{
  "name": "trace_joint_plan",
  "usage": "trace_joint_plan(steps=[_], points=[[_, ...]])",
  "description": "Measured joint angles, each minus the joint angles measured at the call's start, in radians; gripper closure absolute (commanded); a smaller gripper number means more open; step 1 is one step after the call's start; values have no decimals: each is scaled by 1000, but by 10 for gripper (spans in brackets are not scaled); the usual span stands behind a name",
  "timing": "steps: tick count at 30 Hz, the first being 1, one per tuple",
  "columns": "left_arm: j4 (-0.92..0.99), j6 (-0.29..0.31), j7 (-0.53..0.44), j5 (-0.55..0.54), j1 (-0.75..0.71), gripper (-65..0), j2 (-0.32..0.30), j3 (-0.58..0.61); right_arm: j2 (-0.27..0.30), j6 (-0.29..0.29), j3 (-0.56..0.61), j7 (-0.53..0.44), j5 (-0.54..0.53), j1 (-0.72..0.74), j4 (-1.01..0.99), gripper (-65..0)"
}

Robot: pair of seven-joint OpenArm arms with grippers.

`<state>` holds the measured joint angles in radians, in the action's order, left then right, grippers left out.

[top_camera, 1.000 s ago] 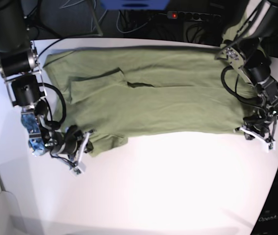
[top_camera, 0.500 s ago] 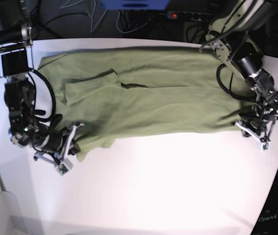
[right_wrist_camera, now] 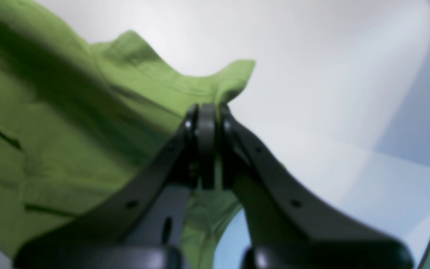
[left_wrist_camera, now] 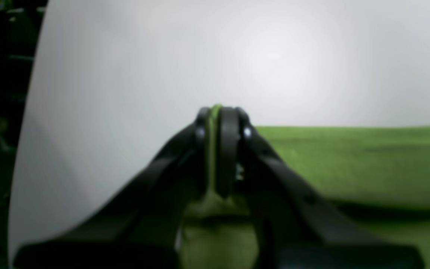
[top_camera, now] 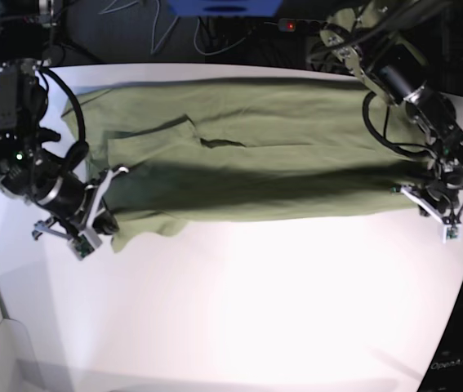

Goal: Fold the T-shirt properly
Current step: 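Lift the hem and fold it over toward the collar with both grippers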

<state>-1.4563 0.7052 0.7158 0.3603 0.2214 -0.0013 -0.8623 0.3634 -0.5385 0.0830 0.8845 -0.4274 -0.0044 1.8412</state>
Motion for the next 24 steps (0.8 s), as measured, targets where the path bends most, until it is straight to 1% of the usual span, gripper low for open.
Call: trace_joint_plan(steps=[4,12,15,17,20,21,24], points=[[-84,-2,1,1,-52,-24,15,-3,2,0,-17,8,5,-83,64,-7],[-178,-2,6,2,-128,-24,33,-2,-2,0,-22,-5,2,-158,73,-7],[-216,-2,2,2,-133,-24,53,-13,-9,0,-25,-64,2,-194,94,-7],[-250,0,0,-2,-139,-24,77,-43,-9,-1,-24,-69,3,-219,96,-7],[-268,1,6,13,-146,-24,82,-73,-4,0,-24,-85,3,-248,95,-7],[-269,0,6,13,-147,-24,82,-79,-2,0,-24,-104,2,-259,95,-7],[-265,-2,4,13,-156,-24,82,-78,0,0,-24,-130,2,-290,96,-7]])
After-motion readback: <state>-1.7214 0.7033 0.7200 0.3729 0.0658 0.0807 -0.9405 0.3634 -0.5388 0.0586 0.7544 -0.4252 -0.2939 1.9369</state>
